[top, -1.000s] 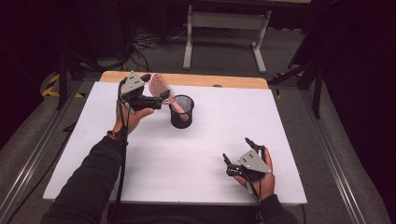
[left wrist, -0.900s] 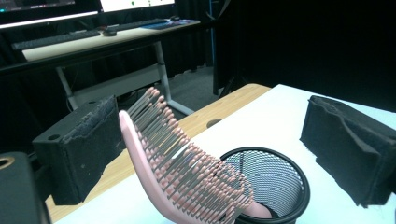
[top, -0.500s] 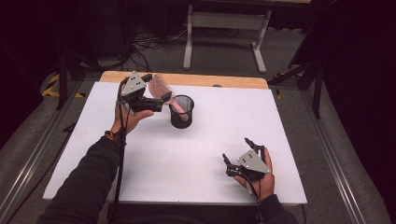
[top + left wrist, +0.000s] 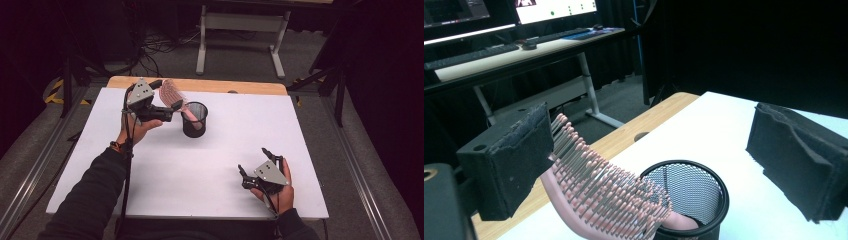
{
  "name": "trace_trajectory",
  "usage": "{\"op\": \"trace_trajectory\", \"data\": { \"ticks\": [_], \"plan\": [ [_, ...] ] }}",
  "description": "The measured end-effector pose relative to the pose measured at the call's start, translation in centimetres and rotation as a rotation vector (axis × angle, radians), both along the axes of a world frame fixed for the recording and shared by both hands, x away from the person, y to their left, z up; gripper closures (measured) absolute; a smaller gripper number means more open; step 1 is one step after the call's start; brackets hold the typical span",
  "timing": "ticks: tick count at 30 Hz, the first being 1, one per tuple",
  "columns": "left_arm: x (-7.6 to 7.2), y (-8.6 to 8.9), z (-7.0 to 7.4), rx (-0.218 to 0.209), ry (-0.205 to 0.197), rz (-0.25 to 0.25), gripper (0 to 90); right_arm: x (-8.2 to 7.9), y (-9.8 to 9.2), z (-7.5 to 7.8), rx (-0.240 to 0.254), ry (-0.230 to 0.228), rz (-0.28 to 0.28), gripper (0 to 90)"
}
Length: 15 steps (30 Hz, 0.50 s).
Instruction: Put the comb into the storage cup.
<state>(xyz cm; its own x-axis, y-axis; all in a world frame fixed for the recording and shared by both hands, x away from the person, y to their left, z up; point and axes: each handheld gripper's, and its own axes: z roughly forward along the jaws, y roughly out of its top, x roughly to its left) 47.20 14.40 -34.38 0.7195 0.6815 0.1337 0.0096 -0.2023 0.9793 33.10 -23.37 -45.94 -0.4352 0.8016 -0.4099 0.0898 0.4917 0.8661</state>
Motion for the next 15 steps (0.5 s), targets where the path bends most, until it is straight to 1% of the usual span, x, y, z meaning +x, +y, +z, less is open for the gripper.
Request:
{"op": "trace_trajectory", "data": {
  "ticks": [3, 5, 8, 9, 11, 12, 15],
  "plan": [
    [-0.1, 0.4, -0.1, -0.005, 0.000, -0.013, 3.6, 0.0, 0.0, 0.0, 0.003, -0.004, 0.001, 8.6],
    [-0.2, 0.6, -0.2, 0.002, -0.001, -0.023, 3.2, -0.1, 0.0, 0.0, 0.004, -0.005, 0.002, 8.6],
    [-0.4, 0.8, -0.2, 0.006, -0.010, -0.021, 2.8, -0.1, 0.0, 0.1, 0.007, -0.007, 0.003, 8.6],
    [-0.5, 1.0, -0.3, -0.003, -0.013, -0.026, 2.8, -0.1, 0.0, 0.1, 0.007, -0.007, 0.001, 8.6],
    [-0.7, 1.2, -0.2, 0.011, -0.018, -0.024, 2.9, -0.1, 0.0, 0.1, 0.008, -0.007, 0.002, 8.6],
    [-0.8, 1.2, -0.2, 0.006, -0.020, -0.030, 2.8, -0.1, 0.0, 0.1, 0.007, -0.006, 0.002, 8.6],
    [-1.2, 1.5, -0.1, 0.015, -0.032, -0.025, 2.9, -0.1, 0.0, 0.1, 0.006, -0.010, 0.002, 8.6]
  ]
}}
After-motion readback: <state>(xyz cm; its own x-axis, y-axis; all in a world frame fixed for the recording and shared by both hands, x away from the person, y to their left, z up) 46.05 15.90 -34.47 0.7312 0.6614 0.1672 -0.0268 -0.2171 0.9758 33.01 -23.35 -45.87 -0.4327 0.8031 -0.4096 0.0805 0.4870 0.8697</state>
